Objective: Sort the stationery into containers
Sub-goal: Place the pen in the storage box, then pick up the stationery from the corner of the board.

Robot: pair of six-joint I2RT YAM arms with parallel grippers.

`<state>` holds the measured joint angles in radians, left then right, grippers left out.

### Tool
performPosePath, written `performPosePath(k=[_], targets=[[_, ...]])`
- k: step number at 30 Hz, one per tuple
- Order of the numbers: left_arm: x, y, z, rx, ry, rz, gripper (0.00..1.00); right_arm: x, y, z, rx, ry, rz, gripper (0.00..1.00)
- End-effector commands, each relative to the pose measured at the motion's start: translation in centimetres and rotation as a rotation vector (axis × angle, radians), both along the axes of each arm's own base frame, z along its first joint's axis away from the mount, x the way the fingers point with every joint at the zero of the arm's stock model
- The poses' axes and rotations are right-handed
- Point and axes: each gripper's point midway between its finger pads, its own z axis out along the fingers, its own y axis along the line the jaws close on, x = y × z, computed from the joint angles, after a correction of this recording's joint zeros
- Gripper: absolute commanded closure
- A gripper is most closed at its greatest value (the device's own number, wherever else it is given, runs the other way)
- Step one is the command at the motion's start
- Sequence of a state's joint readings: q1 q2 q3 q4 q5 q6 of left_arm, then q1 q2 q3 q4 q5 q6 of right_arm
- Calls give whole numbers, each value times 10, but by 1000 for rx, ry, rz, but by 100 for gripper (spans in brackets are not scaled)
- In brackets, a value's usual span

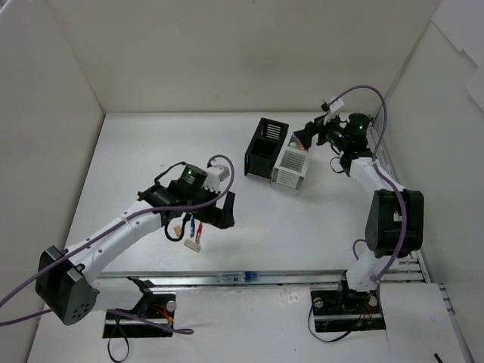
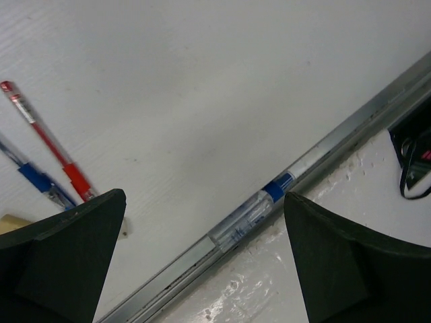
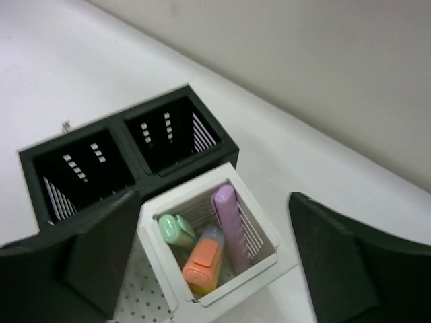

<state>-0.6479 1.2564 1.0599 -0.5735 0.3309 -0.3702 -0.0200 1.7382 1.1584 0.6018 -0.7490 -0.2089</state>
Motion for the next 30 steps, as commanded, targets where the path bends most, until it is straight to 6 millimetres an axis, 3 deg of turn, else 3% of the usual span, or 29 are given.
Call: performPosePath(k=[1, 3, 4, 7, 11, 18, 24, 30], targets=[[-14, -23, -3, -1, -57, -137, 0, -19, -1, 107, 56, -230, -23, 5], [-34, -35, -19, 17, -54, -223, 0, -25, -6, 119, 107, -219, -73, 2], [-39, -38, -25, 26, -53, -241, 0, -31, -13, 136, 124, -247, -125, 2], [-61, -46, -48, 62, -26, -309, 0, -47, -25, 163, 218, -253, -227, 2], [-82, -50, -79, 132, 14, -360, 0, -72, -30, 176, 301, -202, -285, 2], [-116, -68, -107, 231, 14, -484, 0, -104, -27, 159, 371, -117, -313, 2], [-134, -69, -115, 263, 5, -536, 4, -121, -23, 150, 331, -83, -299, 2], [-144, -55, -132, 329, 24, -517, 24, -130, -24, 143, 314, -68, -303, 2]])
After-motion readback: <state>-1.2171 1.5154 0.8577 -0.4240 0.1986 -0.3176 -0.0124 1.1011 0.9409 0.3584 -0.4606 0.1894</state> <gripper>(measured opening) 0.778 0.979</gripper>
